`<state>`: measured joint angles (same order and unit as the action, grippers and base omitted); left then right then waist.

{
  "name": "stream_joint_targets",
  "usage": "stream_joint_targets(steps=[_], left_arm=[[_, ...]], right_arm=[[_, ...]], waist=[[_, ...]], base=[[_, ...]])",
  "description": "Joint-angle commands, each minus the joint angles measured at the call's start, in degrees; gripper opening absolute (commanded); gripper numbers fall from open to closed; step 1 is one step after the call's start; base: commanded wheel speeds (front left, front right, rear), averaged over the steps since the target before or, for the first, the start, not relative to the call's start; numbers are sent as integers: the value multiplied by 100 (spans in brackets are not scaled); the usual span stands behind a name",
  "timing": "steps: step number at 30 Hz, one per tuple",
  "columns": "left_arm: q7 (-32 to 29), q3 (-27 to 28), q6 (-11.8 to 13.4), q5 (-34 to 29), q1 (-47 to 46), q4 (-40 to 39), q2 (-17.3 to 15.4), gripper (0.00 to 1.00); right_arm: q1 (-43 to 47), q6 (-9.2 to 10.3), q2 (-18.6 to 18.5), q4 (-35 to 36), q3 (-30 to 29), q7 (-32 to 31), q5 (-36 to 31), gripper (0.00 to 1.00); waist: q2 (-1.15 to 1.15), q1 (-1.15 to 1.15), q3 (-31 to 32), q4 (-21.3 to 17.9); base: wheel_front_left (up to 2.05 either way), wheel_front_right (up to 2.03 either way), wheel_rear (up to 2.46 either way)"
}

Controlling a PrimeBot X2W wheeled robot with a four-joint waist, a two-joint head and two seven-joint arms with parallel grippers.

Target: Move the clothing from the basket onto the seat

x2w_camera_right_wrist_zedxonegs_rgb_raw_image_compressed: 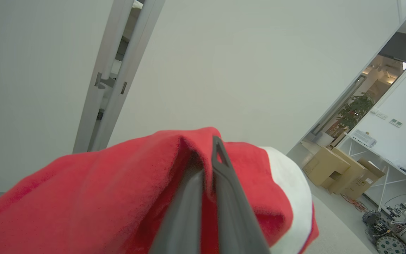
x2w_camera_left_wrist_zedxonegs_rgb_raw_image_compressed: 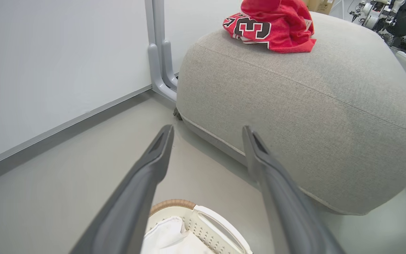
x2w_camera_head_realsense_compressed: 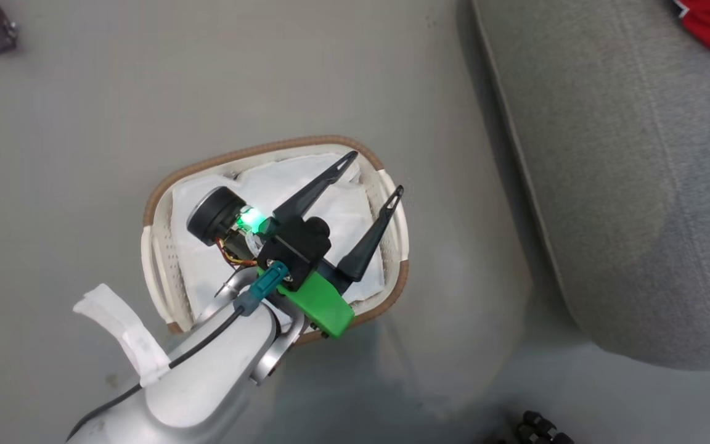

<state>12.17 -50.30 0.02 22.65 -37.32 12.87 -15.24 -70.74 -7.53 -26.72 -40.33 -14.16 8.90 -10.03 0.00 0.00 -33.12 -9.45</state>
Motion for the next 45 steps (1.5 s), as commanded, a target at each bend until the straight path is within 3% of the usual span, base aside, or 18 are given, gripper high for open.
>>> stream_joint_targets(steps=[1,11,12,13,14,15,16,21,32,45], left_arm=[[-29,11,46,-37,-87,-48,-66,100],[-149,64,169,-42,-3,-233,-336,100],[-168,69,174,-45,-17,-252,-357,100],[-183,77,181,-40,-29,-262,-374,100],[-185,87,193,-31,-40,-269,-395,100],[-189,93,193,-20,-46,-281,-413,100],[-193,97,204,-8,-45,-286,-422,100],[-162,69,216,26,-1,-291,-420,100],[79,172,215,298,213,-192,-268,100],[305,934,172,746,881,114,114,100]], right_arm=[[232,8,-53,-123,-144,47,-51,0],[1222,8,504,-807,-1362,490,-402,0],[1288,8,596,-811,-1428,529,-451,7],[1312,8,650,-811,-1474,553,-476,22],[1353,8,712,-800,-1516,586,-502,46],[1403,8,764,-777,-1555,598,-532,91],[1435,8,805,-756,-1578,617,-539,100],[1650,8,992,-492,-1654,631,-437,100],[2499,8,1200,300,-1125,635,-95,100],[2881,8,1208,577,-301,635,111,100]], waist=[[0,0,-319,238],[0,0,-508,33],[0,0,-510,2],[0,0,-507,-19],[0,0,-498,-44],[0,0,-485,-65],[0,0,-471,-81],[0,0,-339,-132],[0,0,212,-193],[0,0,1413,337]], base=[[0,0,0],[0,0,0],[0,0,0],[0,0,0],[0,0,0],[0,0,0],[0,0,0],[0,0,0],[0,0,0],[0,0,0]])
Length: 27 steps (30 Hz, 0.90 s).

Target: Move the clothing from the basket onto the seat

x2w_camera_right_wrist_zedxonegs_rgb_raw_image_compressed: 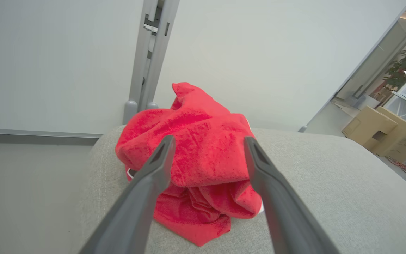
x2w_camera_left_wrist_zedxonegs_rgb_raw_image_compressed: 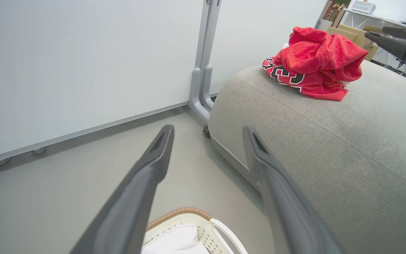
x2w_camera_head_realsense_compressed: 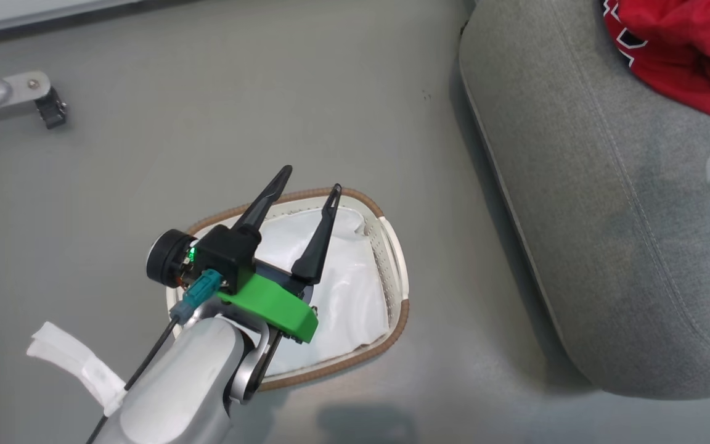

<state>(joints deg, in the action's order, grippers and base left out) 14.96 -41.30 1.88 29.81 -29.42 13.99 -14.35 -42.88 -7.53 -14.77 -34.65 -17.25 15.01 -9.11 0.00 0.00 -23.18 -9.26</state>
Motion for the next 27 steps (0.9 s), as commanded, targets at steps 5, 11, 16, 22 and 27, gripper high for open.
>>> stream_joint_targets(steps=[5,11,16,22,27], left_arm=[[18,697,-1,-15,594,-54,196,100],[18,1506,-7,-164,1221,-53,381,100],[18,2162,11,-340,1690,-9,527,100],[16,2773,-49,-514,2204,-6,678,100],[16,3162,-142,-667,2624,-78,761,100]], right_arm=[[285,8,145,76,337,25,129,100],[666,8,474,321,698,23,376,100],[1151,8,811,630,970,19,612,100],[1911,8,1091,1058,1259,18,1002,100],[2651,8,1170,1378,1422,18,1398,100]], waist=[[0,0,817,648],[0,0,1171,973],[0,0,1413,1169],[0,0,1647,1299],[0,0,1787,1309]], base=[[0,0,0],[0,0,0],[0,0,0],[0,0,0],[0,0,0]])
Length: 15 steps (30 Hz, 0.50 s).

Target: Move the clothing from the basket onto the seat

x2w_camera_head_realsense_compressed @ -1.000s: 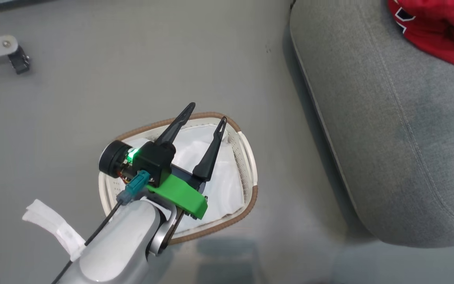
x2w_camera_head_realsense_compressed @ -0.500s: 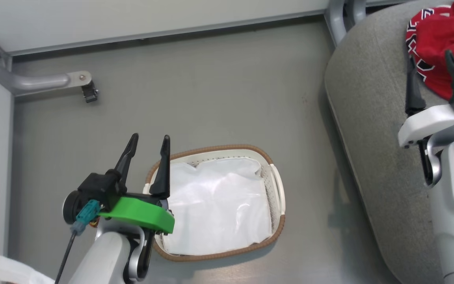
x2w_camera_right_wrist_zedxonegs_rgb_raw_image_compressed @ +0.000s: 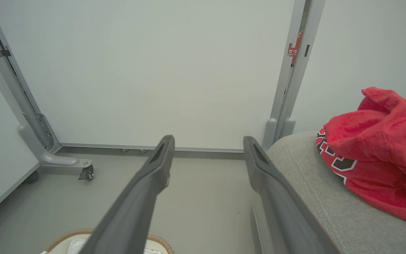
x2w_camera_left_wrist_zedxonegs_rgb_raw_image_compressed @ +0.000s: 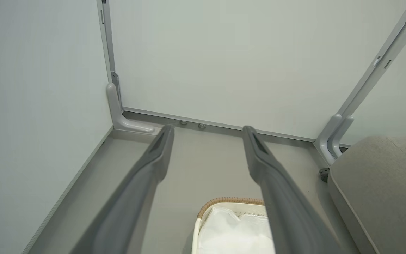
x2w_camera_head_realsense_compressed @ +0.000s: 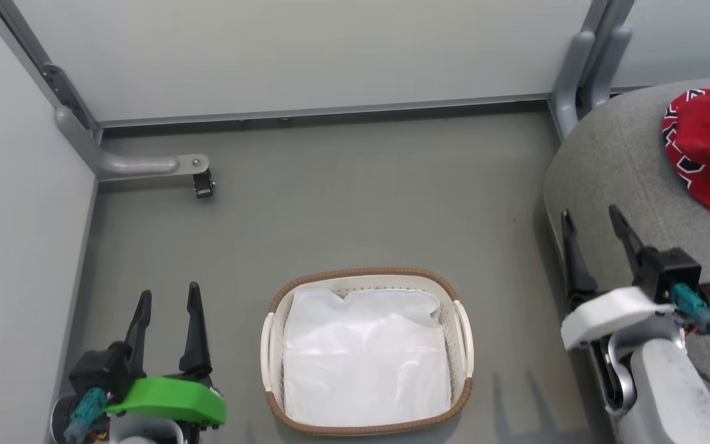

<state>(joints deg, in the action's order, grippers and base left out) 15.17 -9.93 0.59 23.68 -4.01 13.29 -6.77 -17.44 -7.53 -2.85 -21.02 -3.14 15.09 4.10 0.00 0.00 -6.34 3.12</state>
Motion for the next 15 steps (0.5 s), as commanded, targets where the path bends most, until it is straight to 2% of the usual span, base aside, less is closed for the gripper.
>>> stream_joint_targets(steps=[1,5,15], left_arm=[[-4,68,-42,-78,146,-16,16,100],[-4,218,-138,-201,363,-26,95,100],[-4,418,-239,-420,712,-163,248,100]], right_arm=[[218,8,-16,42,74,11,202,100],[645,8,-17,157,325,11,611,100],[1099,8,-14,348,647,11,930,100]], waist=[[0,0,118,73],[0,0,158,49],[0,0,225,-6]], base=[[0,0,0],[0,0,0],[0,0,0]])
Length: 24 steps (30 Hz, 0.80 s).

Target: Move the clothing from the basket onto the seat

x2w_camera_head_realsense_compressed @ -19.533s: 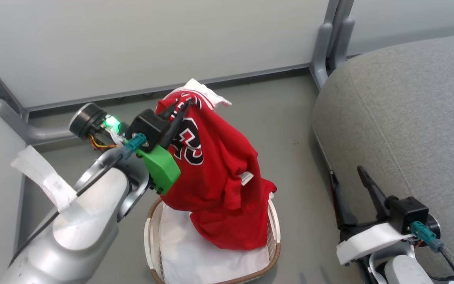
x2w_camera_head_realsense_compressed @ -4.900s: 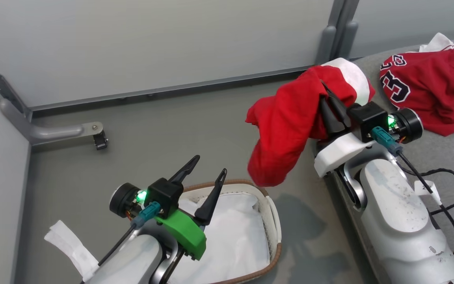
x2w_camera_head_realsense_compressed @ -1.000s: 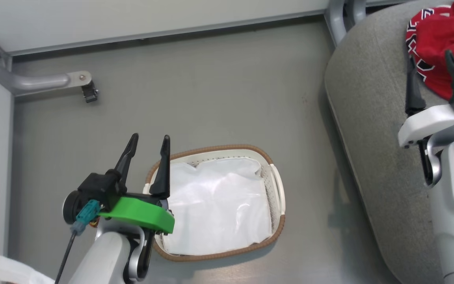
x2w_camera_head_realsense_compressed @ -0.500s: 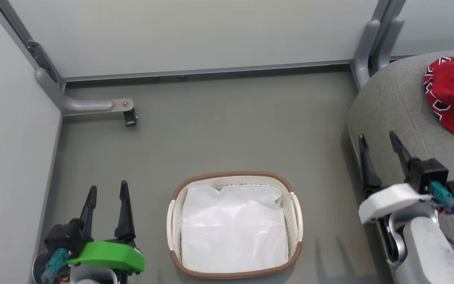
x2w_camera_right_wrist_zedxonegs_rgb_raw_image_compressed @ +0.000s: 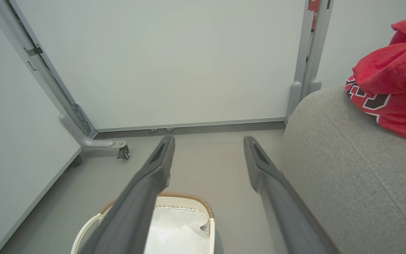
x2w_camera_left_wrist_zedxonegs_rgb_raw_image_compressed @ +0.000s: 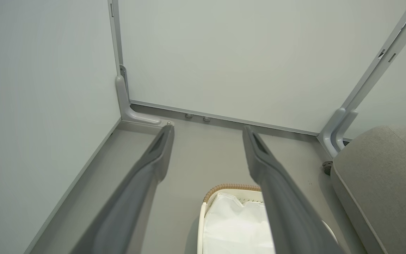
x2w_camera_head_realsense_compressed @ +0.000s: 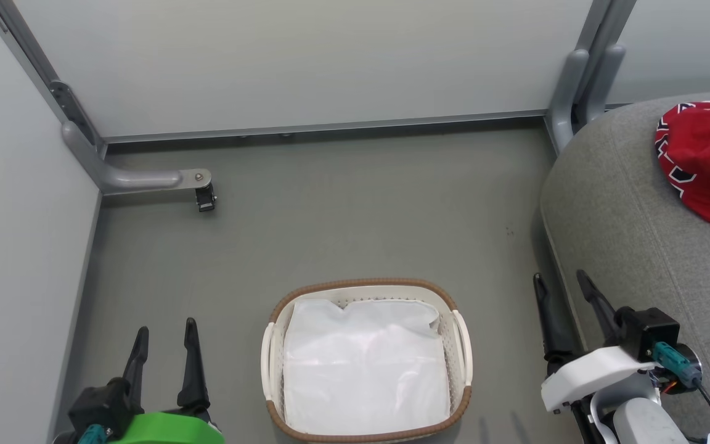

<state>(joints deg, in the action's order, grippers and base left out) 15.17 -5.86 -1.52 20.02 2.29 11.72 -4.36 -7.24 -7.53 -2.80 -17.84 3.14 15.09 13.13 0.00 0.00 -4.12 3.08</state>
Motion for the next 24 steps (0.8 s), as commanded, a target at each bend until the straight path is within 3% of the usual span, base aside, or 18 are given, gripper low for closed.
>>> stream_joint_targets(steps=[1,24], left_arm=[[-4,32,-39,-67,100,-8,18,100],[-4,171,-155,-73,88,171,124,100]], right_arm=[[95,8,-20,25,40,11,41,100],[82,8,-20,-101,141,11,107,100]], waist=[[0,0,8,-1],[0,0,39,28]], base=[[0,0,0],[0,0,0]])
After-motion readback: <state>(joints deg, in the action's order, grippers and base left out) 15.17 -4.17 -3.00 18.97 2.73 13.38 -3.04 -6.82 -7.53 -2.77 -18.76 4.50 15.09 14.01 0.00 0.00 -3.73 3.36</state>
